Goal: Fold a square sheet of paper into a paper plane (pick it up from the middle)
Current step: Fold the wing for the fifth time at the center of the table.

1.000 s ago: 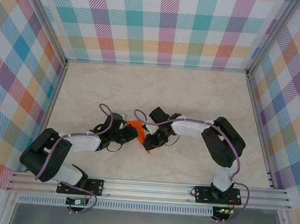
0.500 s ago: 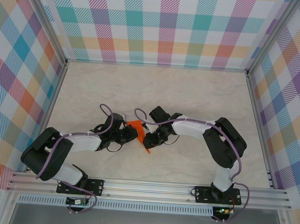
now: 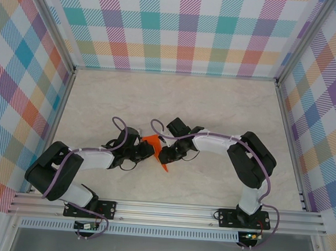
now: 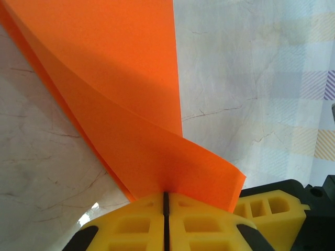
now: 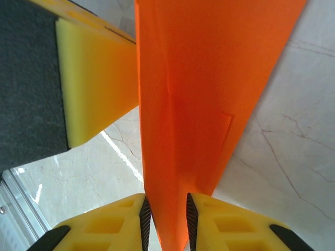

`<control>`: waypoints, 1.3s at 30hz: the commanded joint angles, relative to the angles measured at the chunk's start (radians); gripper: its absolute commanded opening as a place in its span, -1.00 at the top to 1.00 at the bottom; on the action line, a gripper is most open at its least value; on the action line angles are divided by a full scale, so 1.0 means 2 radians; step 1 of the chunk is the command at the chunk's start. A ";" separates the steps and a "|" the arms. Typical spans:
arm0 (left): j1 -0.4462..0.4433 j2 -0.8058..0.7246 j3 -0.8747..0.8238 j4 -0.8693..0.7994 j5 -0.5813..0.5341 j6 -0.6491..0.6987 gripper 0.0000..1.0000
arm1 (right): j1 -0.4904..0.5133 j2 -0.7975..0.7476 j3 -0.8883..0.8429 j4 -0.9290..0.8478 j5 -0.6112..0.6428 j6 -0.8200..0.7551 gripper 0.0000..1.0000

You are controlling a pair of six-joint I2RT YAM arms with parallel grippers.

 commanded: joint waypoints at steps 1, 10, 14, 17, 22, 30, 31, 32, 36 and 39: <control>-0.005 0.007 0.007 0.013 0.005 0.006 0.83 | 0.003 0.004 0.021 0.013 0.007 0.009 0.47; -0.005 0.008 0.008 0.022 0.013 0.004 0.81 | 0.002 0.024 0.018 0.015 -0.010 0.026 0.74; -0.005 0.010 0.009 0.024 0.014 0.004 0.81 | -0.002 0.035 0.020 0.013 -0.011 0.036 0.75; -0.005 0.013 0.010 0.026 0.016 0.005 0.81 | -0.003 0.044 0.025 0.010 -0.015 0.040 0.75; -0.005 0.018 0.012 0.026 0.019 0.007 0.81 | -0.007 0.052 0.030 0.007 -0.029 0.041 0.75; -0.005 0.039 0.016 0.028 0.020 0.009 0.83 | -0.015 0.048 0.029 0.001 -0.048 0.050 0.74; -0.005 0.041 0.016 0.028 0.020 0.009 0.83 | -0.015 0.046 0.029 -0.001 -0.049 0.051 0.73; -0.005 0.044 0.016 0.028 0.020 0.009 0.83 | -0.015 0.044 0.028 -0.003 -0.051 0.050 0.73; -0.005 0.048 0.016 0.026 0.016 0.009 0.83 | -0.016 0.037 0.022 -0.011 -0.053 0.055 0.67; -0.005 0.047 0.015 0.023 0.014 0.011 0.83 | -0.016 0.026 0.012 -0.016 -0.053 0.060 0.66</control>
